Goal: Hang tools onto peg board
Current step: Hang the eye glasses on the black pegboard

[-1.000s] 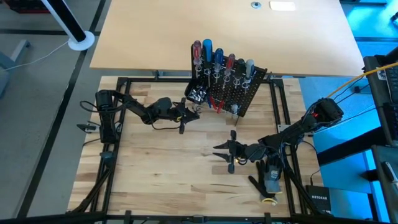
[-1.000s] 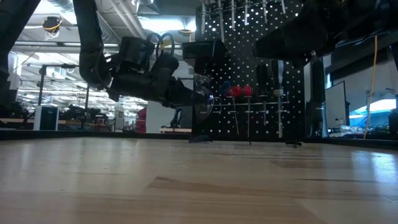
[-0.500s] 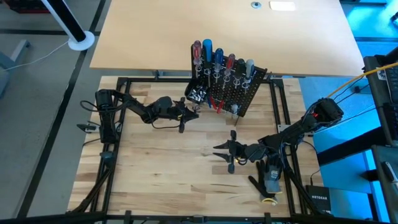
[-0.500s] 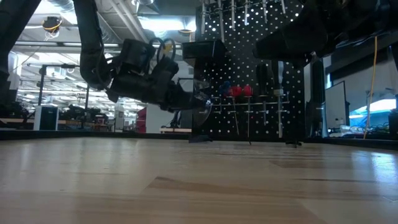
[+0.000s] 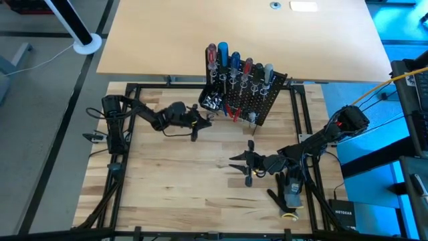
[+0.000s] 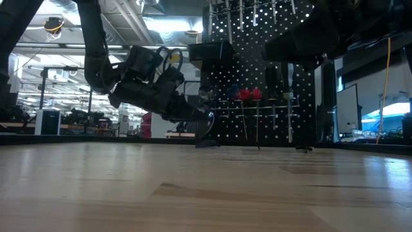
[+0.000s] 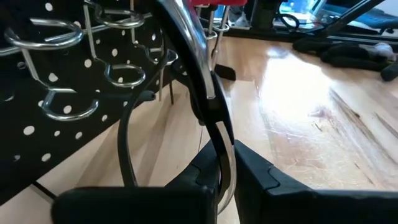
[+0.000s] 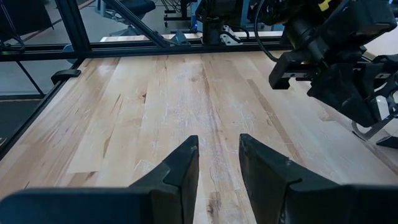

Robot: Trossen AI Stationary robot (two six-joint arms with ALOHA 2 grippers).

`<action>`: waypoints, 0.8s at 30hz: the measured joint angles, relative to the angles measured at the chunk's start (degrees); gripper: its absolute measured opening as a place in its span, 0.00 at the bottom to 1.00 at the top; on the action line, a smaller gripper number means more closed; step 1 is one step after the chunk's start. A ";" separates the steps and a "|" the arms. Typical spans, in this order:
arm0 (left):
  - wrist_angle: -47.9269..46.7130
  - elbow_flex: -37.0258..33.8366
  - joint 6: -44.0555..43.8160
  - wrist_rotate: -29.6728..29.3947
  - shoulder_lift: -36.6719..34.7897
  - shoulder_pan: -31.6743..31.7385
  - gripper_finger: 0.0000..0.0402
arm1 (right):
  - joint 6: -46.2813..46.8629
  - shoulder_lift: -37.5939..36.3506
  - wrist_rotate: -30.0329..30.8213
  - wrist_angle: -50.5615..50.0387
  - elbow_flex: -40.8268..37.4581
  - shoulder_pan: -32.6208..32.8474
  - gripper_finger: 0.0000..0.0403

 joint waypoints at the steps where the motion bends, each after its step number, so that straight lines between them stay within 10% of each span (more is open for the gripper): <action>1: 0.02 0.00 0.16 0.49 0.00 0.18 0.04 | 0.00 0.00 -0.01 0.00 0.00 -0.01 0.28; 24: -8.82 1.84 6.19 1.71 0.00 1.57 0.04 | 0.02 0.00 0.00 0.04 0.00 0.00 0.28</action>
